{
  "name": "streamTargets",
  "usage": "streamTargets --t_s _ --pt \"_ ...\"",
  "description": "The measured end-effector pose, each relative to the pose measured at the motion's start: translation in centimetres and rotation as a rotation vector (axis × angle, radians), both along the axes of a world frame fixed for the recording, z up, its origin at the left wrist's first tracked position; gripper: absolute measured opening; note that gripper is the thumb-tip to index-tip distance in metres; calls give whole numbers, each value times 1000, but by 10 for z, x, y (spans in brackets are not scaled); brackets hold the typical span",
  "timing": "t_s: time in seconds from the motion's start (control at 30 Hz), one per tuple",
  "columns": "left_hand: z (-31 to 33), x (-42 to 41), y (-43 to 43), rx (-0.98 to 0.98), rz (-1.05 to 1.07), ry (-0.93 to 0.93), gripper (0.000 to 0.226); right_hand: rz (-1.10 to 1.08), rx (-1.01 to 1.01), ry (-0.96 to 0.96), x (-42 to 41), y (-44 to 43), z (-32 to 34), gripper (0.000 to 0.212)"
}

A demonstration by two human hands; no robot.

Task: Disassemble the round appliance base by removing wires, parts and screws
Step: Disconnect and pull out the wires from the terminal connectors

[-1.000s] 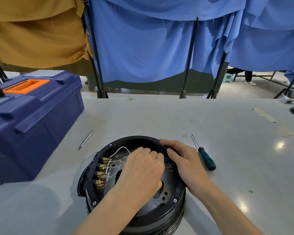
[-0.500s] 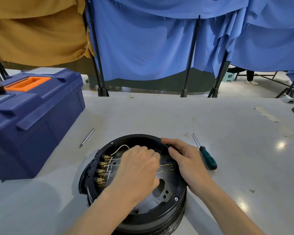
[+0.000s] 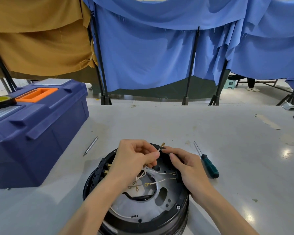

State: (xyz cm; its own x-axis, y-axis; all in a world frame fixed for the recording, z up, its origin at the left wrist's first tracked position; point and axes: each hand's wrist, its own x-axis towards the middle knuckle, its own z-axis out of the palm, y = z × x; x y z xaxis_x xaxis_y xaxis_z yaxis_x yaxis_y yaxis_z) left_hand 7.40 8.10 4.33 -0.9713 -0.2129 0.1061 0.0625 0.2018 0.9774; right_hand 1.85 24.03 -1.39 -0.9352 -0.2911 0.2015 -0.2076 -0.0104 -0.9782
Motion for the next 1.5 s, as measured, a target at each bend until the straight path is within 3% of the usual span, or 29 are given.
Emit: streamTargets --t_s 0.23,0.8,0.9,1.03,1.17,1.3,1.5 --pt "9 -9 -7 48 -41 -90 9 -12 3 -33 3 -1 2 30" --pt "13 -10 -25 180 71 11 3 -10 108 -4 3 -1 5 25" --pt "14 -9 -23 177 44 18 4 71 305 106 3 0 12 12" --pt "12 -8 -20 184 20 9 5 180 667 333 3 -4 20 12" --pt "11 -7 -22 198 19 -5 5 144 697 370 2 -6 21 19" --pt "7 -9 -25 118 52 -5 8 88 655 356 3 -6 19 25" --pt "-3 -20 -28 -125 278 -4 11 94 598 325 3 -4 17 19"
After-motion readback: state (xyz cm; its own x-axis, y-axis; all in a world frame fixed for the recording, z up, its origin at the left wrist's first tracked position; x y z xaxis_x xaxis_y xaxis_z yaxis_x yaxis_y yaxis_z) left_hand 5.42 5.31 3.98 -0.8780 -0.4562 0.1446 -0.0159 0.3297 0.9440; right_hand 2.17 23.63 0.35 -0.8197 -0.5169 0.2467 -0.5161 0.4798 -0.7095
